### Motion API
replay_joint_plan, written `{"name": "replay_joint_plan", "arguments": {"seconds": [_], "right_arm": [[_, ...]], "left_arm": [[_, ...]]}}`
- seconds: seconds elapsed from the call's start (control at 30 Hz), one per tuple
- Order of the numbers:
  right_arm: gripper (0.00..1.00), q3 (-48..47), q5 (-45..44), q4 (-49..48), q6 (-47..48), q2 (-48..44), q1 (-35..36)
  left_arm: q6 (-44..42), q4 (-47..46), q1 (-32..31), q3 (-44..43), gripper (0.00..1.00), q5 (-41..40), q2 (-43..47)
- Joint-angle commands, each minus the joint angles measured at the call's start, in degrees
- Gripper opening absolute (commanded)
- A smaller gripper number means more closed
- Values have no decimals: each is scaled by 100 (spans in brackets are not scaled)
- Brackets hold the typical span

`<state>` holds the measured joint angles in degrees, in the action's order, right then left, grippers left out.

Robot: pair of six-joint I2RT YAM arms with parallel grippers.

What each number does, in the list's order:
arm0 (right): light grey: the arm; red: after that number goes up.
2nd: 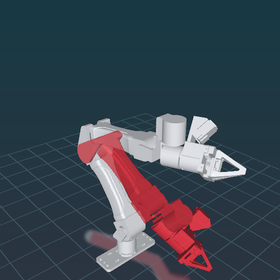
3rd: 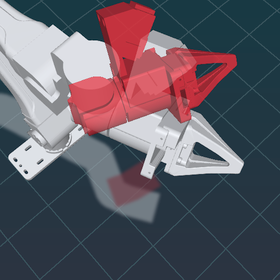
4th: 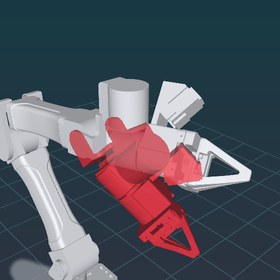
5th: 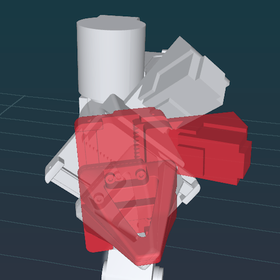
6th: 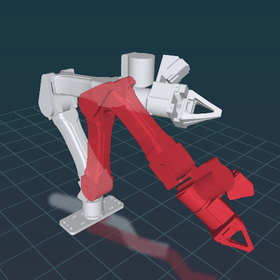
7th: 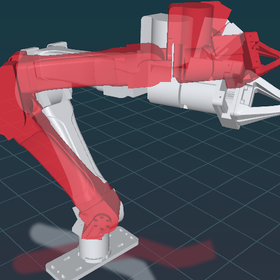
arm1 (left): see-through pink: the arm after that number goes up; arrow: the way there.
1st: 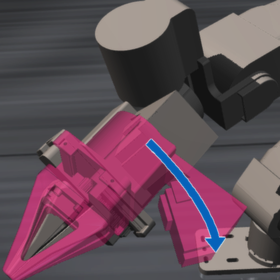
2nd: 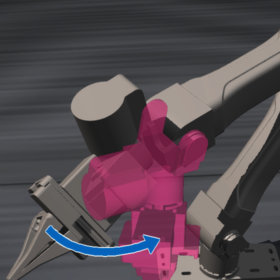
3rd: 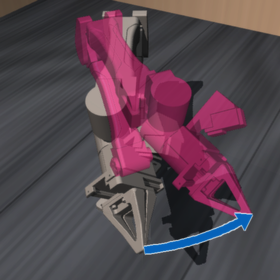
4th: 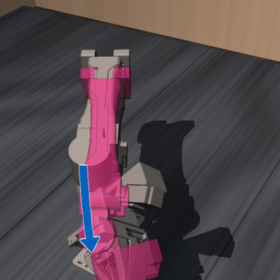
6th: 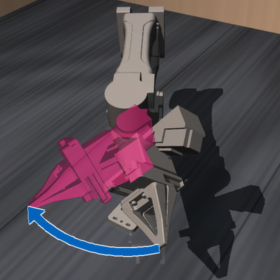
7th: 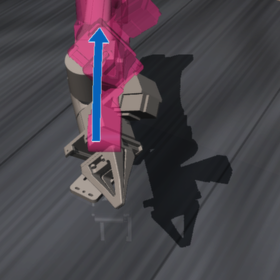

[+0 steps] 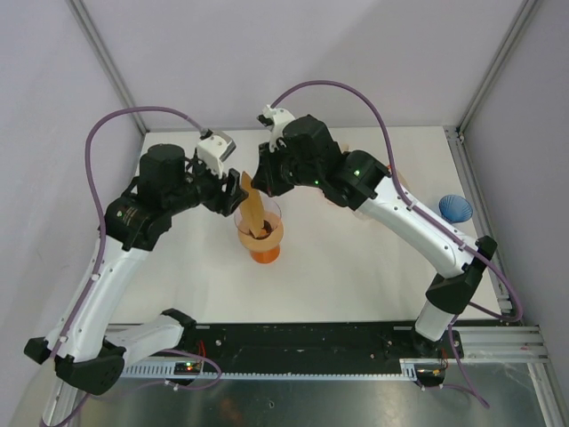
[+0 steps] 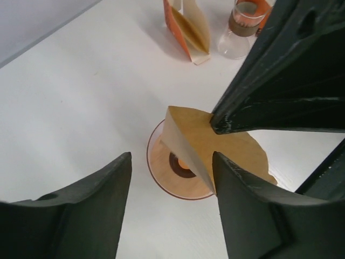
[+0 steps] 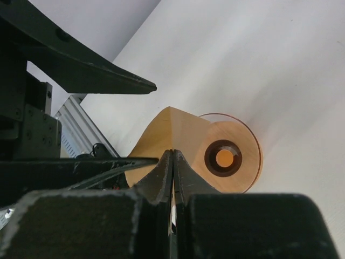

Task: Place the coffee filter in the dripper

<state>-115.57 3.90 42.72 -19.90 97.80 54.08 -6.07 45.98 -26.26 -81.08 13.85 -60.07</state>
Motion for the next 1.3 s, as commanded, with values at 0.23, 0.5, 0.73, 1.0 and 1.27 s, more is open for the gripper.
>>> {"name": "replay_joint_plan", "arguments": {"seconds": [0.23,0.5,0.73,1.0,1.27], "right_arm": [[0,224,82,-293,16,-345,-139],[1,650,-68,-467,117,-409,-165],[23,992,-355,-589,191,-456,13],[28,1547,-688,-1049,141,-676,134],[21,2281,-715,-1717,-78,-1011,155]], "left_arm": [[-165,-57,-72,105,25,-343,-64],[7,-19,-72,175,0,-110,-132],[324,-17,-77,40,0,-209,-190],[500,-23,-72,-164,0,-330,-234],[561,-23,-72,-253,0,-372,-269]]}}
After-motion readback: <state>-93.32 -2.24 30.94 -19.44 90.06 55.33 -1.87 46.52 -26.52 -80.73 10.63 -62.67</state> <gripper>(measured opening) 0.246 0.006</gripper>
